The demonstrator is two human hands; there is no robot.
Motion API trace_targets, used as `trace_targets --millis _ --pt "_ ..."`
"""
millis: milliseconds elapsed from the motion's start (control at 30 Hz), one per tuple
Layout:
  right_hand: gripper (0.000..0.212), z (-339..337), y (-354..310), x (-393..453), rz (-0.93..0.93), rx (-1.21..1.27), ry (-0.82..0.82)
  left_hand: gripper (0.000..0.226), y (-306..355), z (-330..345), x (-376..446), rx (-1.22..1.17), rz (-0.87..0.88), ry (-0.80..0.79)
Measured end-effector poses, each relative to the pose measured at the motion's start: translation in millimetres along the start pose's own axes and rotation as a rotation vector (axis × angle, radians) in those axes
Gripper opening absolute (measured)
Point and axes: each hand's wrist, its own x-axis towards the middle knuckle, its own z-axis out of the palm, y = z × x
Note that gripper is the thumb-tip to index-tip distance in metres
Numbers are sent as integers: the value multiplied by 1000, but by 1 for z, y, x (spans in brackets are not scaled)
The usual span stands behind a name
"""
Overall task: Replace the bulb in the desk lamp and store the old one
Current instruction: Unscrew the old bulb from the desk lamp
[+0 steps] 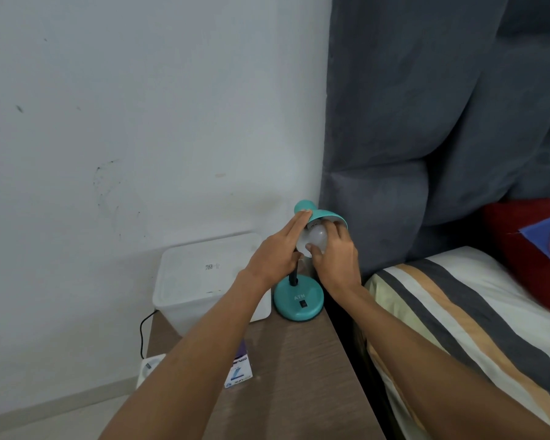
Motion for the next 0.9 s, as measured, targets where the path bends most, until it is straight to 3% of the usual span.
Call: trace_targets --millis 133,367,467,567,900 --pt "52 -3 -4 1 64 74 -12 99 1 1 1 19 -7 -7" --pt "45 -4 -1 1 3 29 15 100 1 1 -1 18 -6 -18" --pt "58 -6 1 -1 -94 -105 -37 101 1 0 -1 1 -16 -13" --pt "66 -8 2 -2 -30 -83 -18 99 2 -1 1 9 -20 -10" --pt "64 -29 2 -9 -21 -14 0 99 13 -14 0 52 -38 -54"
